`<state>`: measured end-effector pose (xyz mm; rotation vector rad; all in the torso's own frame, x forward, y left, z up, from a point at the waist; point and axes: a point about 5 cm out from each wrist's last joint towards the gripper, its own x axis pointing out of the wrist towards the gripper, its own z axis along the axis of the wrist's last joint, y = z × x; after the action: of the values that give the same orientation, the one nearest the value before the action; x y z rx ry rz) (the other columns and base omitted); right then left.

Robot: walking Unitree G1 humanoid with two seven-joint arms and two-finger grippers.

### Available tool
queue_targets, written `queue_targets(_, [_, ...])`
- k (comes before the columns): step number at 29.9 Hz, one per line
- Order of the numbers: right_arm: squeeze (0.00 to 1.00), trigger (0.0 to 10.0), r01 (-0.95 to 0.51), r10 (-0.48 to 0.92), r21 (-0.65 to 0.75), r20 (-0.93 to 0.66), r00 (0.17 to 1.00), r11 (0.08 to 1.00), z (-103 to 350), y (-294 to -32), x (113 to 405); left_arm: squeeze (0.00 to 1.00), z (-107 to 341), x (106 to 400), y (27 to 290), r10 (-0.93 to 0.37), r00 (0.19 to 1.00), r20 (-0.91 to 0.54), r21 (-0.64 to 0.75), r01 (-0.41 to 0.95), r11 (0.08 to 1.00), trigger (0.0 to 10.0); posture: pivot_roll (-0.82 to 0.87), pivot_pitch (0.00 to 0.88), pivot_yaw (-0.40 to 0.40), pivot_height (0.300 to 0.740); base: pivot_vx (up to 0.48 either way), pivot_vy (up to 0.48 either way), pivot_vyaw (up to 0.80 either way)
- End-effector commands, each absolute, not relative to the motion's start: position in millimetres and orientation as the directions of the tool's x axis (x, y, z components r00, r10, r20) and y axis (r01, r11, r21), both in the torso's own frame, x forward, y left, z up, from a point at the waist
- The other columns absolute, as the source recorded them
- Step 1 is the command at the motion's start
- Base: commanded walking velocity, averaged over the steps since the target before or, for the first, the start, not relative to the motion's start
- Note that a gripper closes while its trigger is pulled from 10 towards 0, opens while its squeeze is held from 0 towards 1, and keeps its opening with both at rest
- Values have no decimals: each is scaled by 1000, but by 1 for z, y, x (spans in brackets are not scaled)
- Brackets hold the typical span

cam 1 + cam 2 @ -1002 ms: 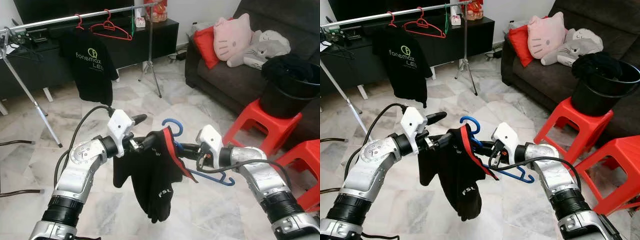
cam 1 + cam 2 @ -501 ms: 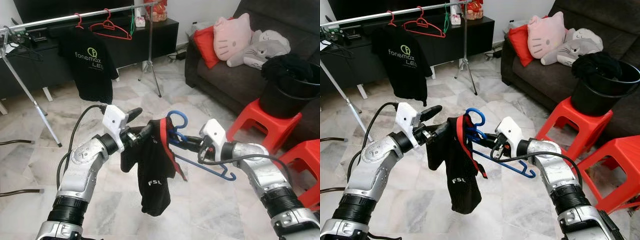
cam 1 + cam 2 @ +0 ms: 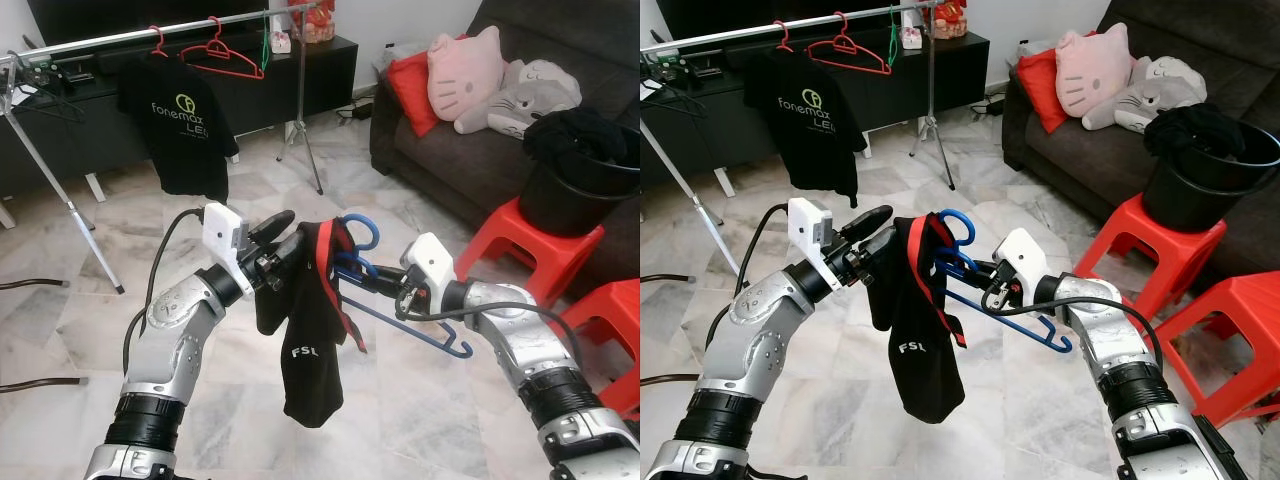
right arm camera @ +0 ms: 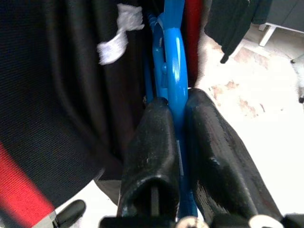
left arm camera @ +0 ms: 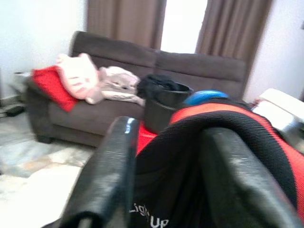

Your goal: Hang hanger

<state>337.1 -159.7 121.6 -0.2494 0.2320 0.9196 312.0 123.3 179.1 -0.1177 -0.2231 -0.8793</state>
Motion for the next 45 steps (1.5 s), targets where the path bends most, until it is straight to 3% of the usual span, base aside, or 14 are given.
queue_targets(1, [0, 0, -794, 747, -134, -278, 604, 593, 130, -161, 342, 0, 182, 307, 118, -784, 572, 240, 13, 806, 592, 0, -13, 0, -63, 740, 0, 0, 0])
queue_targets(8, [0, 0, -792, 745, -136, -274, 608, 596, 130, -161, 343, 0, 184, 314, 122, -725, 636, 263, -11, 754, 657, 0, -13, 0, -63, 740, 0, 0, 0])
queue_targets(23, [0, 0, -788, 744, -128, -268, 612, 602, 128, -159, 343, 0, 187, 314, 109, -670, 665, 329, -134, 735, 664, 0, -9, 0, -62, 740, 0, 0, 0])
queue_targets(30, [0, 0, -716, 670, -147, -267, 693, 682, 127, -164, 349, 0, 184, 328, 120, -500, 805, 321, -235, 579, 781, 0, -10, 0, -60, 740, 0, 0, 0])
queue_targets(32, [0, 0, -711, 664, -148, -268, 698, 687, 127, -165, 349, 0, 183, 329, 121, -487, 814, 317, -239, 565, 789, 0, -10, 0, -60, 740, 0, 0, 0])
queue_targets(36, [0, 0, -721, 676, -157, -259, 690, 675, 130, -164, 346, 0, 176, 339, 141, -321, 906, 275, -314, 400, 861, 0, -12, 0, -58, 740, 0, 0, 0])
queue_targets(45, [0, 0, -731, 683, -177, -267, 680, 659, 130, -163, 339, 0, 175, 347, 168, -107, 958, 265, -382, 207, 901, 0, -12, 0, -58, 740, 0, 0, 0])
